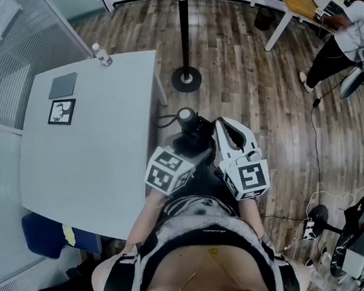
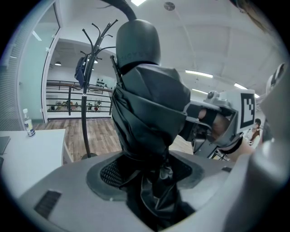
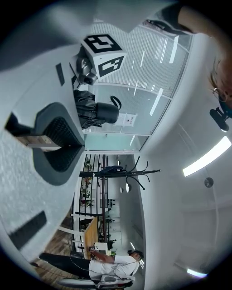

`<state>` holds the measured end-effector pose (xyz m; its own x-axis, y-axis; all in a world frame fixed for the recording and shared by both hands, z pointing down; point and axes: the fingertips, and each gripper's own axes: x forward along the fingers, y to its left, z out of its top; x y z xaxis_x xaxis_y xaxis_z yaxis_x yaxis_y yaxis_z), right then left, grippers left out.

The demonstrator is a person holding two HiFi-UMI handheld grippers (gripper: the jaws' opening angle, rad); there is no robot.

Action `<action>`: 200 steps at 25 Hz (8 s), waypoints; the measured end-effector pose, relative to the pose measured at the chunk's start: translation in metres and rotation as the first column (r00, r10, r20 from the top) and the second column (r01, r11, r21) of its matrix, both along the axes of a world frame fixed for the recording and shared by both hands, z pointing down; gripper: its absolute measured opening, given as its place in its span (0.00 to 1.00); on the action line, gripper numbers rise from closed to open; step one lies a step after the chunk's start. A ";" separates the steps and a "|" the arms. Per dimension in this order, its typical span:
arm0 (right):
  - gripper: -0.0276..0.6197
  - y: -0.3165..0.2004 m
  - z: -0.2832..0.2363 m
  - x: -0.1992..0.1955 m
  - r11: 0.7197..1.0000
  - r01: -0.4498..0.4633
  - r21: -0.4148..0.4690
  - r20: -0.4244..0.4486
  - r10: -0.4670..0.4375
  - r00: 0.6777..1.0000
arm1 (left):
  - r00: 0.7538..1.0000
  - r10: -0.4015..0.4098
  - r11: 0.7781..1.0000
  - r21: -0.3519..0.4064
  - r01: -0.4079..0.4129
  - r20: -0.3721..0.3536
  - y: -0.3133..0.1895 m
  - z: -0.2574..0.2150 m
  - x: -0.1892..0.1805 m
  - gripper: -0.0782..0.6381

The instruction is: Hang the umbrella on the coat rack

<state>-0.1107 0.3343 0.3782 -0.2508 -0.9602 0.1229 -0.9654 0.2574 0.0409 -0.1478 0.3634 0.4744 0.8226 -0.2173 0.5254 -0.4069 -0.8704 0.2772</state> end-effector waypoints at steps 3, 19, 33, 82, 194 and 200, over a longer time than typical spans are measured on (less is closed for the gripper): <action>0.05 -0.011 0.005 0.001 1.000 0.011 -0.016 -0.002 -0.011 1.000 | 1.000 -0.004 1.000 -0.005 0.004 0.000 -0.010 0.002 0.003 0.48; 0.05 -0.110 -0.010 0.020 0.998 0.059 0.002 0.009 -0.059 0.998 | 1.000 -0.009 1.000 -0.020 0.009 0.024 -0.099 -0.003 0.029 0.48; 0.05 -0.185 -0.012 0.042 0.992 0.128 -0.016 0.011 -0.128 0.992 | 0.997 -0.072 0.997 -0.032 0.073 0.034 -0.171 -0.007 0.053 0.48; 0.05 -0.272 -0.005 0.145 0.968 0.250 -0.010 0.033 -0.250 0.968 | 0.977 -0.208 0.977 -0.037 0.210 0.045 -0.255 -0.001 0.156 0.48; 0.05 -0.531 0.014 0.164 0.995 0.095 -0.032 -0.022 -0.096 0.995 | 0.996 0.014 0.998 -0.066 -0.008 0.093 -0.513 0.039 0.172 0.47; 0.05 -0.540 0.011 0.177 0.995 0.092 -0.024 -0.022 -0.093 0.995 | 0.995 0.016 0.998 -0.059 -0.010 0.099 -0.522 0.039 0.185 0.47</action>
